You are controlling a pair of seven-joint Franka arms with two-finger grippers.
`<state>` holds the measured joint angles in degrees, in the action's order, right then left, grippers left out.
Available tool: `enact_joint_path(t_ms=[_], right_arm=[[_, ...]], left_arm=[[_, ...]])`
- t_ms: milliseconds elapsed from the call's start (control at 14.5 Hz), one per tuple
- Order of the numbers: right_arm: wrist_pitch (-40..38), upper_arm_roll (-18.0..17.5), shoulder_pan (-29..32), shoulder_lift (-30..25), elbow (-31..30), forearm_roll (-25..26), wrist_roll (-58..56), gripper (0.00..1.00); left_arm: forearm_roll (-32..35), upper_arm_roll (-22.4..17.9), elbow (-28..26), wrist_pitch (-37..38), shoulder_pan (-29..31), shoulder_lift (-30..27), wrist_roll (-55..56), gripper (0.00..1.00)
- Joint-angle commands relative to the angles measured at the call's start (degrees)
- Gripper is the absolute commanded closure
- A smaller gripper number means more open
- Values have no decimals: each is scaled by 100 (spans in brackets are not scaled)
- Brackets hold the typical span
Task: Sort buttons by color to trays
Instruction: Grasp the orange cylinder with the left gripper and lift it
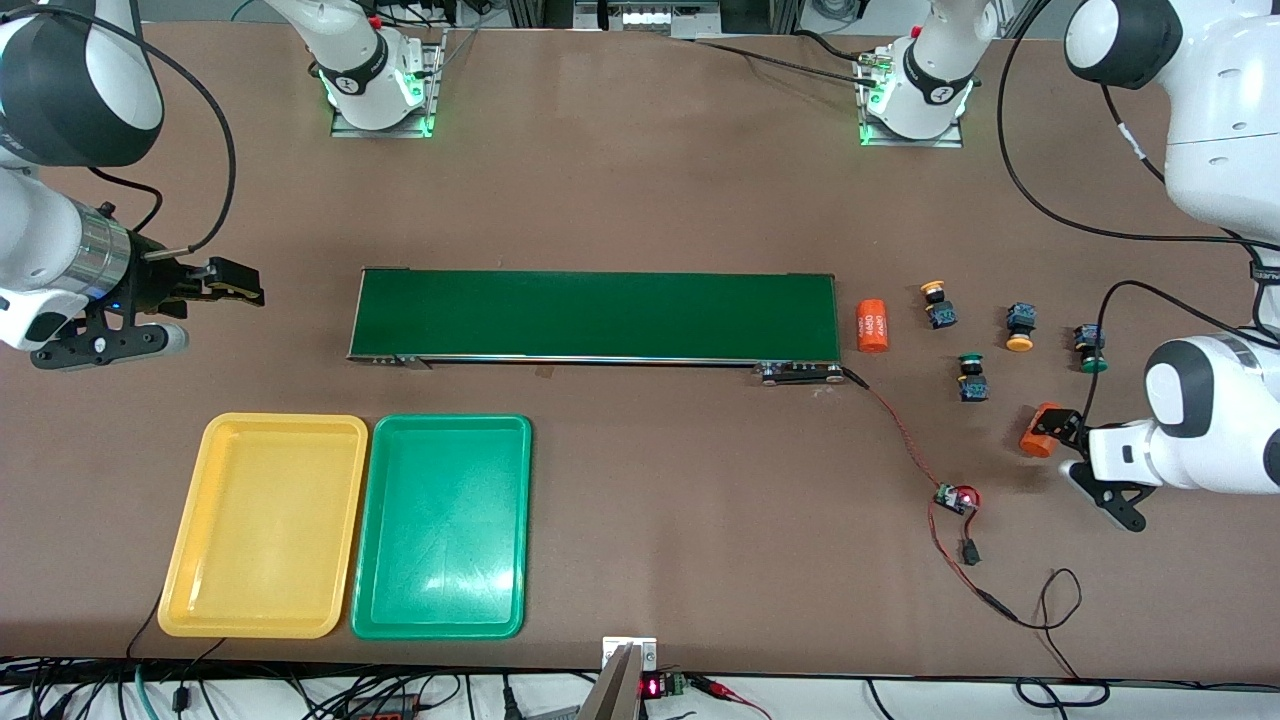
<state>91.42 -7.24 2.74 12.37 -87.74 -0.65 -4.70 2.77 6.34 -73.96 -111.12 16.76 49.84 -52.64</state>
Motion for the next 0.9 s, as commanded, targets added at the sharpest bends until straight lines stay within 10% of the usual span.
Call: enact_joint_path(t_ms=[0,484,829], right_arm=[[-98,-14,33,-6,55,-32,-40,0],[-142,-23,33,-6,64,-32,4,0],[-133,-15,42,3,64,-40,-5,0]], left_arm=[[83,42,-215,-32,56,-1,-247,0],[65,78,-496,-41,161,8,-246,6],[100,148,-496,125,214,-166,-282,86]])
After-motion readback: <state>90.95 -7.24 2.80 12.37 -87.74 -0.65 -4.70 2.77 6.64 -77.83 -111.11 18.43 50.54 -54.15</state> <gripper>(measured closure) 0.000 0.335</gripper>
